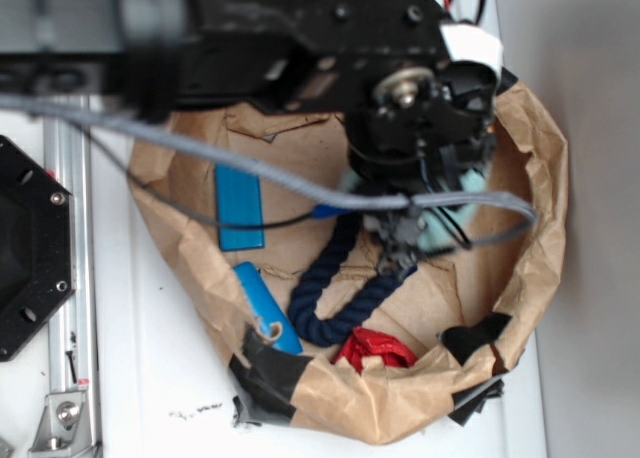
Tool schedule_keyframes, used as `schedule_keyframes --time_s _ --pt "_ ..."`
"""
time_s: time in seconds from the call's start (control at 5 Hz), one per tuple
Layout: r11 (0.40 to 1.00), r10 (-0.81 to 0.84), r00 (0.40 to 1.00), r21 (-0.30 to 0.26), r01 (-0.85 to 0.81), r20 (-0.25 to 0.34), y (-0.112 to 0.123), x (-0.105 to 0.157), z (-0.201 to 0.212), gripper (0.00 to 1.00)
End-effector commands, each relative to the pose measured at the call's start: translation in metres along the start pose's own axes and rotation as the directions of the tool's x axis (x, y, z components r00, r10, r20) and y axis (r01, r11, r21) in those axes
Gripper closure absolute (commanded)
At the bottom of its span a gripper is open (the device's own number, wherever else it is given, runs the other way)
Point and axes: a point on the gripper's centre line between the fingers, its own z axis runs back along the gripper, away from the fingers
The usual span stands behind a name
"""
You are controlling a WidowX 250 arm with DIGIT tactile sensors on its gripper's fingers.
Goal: Grab the blue cloth.
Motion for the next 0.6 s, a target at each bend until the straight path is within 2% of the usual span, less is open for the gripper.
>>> schedule_keyframes --time_s 0.0,0.2,0.4 --pt "0.938 0.309 0.94 0.209 -0.277 -0.142 0.022 -0.007 0.035 1.0" --pt "0.936 0.341 0.924 0.154 -0.317 -0.172 0.017 -0.011 0.031 1.0" --pt "0.929 0.344 0.925 0.205 -0.309 -0.163 0.009 0.004 0.021 1.0"
